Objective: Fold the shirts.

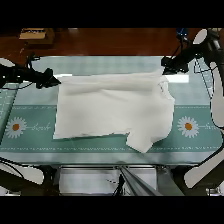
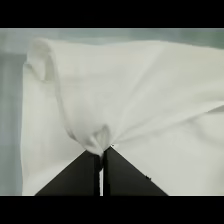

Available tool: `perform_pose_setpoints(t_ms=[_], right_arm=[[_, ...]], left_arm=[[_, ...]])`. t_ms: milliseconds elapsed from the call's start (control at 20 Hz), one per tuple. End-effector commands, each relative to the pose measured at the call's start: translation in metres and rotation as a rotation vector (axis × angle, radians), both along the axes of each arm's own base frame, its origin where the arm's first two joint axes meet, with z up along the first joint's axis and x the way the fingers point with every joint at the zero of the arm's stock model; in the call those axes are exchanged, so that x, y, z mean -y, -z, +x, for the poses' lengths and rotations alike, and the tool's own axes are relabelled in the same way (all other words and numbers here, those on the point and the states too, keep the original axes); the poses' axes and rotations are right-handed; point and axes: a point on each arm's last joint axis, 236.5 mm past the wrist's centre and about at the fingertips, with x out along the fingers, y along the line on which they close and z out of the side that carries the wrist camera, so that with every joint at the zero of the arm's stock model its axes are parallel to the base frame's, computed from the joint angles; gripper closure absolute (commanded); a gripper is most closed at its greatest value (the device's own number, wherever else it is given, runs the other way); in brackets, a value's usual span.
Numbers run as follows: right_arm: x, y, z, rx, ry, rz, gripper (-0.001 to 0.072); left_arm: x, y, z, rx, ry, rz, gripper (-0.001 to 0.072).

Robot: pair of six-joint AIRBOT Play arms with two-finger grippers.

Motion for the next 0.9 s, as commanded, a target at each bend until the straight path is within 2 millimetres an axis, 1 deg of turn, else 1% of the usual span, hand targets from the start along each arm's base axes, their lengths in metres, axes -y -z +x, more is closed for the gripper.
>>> perform_pose_setpoints(t_ms=[0,150,200,250,300,350,400,450,500,550,600,650,700,750,800,850], right_arm=[[0.006,0.003,-0.030,-0.128,-0.006,-0.029,0.0692],[0.004,0.007,-0.031,-0.144,0.002,-0.025,0.0690],[0.003,0.007,-0.031,-0.141,0.001,-0.026,0.0664],[0.004,0.007,-0.030,-0.135,-0.009,-0.027,0.0572],[0.004,0.007,-0.031,-0.133,-0.040,-0.030,0.0499],[0.008,0.006,-0.036,-0.145,-0.074,-0.037,0.0457],[0.015,0.005,-0.046,-0.176,-0.104,-0.056,0.0457],[0.028,0.001,-0.062,-0.228,-0.140,-0.093,0.0457],[0.049,-0.004,-0.080,-0.293,-0.172,-0.157,0.0438],[0.072,-0.011,-0.093,-0.339,-0.183,-0.233,0.0349],[0.084,-0.022,-0.098,-0.326,-0.143,-0.254,0.0332],[0.095,-0.032,-0.104,-0.310,-0.124,-0.258,0.0332],[0.104,-0.037,-0.112,-0.305,-0.107,-0.255,0.0330],[0.113,-0.038,-0.123,-0.308,-0.082,-0.242,0.0300],[0.115,-0.036,-0.134,-0.304,-0.066,-0.207,0.0276],[0.110,-0.032,-0.141,-0.284,-0.054,-0.147,0.0271]], left_arm=[[0.008,0.001,-0.023,-0.087,0.057,-0.023,0.0679],[0.011,0.005,-0.026,-0.119,0.047,-0.011,0.0678],[0.012,0.005,-0.026,-0.119,0.048,-0.011,0.0656],[0.012,0.005,-0.028,-0.126,0.054,-0.015,0.0524],[0.012,0.003,-0.034,-0.144,0.067,-0.025,0.0344],[0.011,-0.002,-0.041,-0.167,0.089,-0.039,0.0285],[0.007,-0.010,-0.048,-0.186,0.107,-0.053,0.0276],[-0.004,-0.020,-0.052,-0.193,0.112,-0.054,0.0276],[-0.019,-0.032,-0.055,-0.185,0.095,-0.047,0.0276],[-0.035,-0.042,-0.057,-0.169,0.067,-0.029,0.0276],[-0.055,-0.049,-0.067,-0.175,0.045,0.009,0.0276],[-0.077,-0.051,-0.088,-0.221,0.031,0.069,0.0275],[-0.096,-0.047,-0.110,-0.277,0.021,0.128,0.0273],[-0.106,-0.043,-0.127,-0.315,-0.037,0.129,0.0247],[-0.104,-0.037,-0.146,-0.349,-0.060,0.096,0.0186],[-0.099,-0.029,-0.167,-0.388,-0.064,0.070,0.0169]])
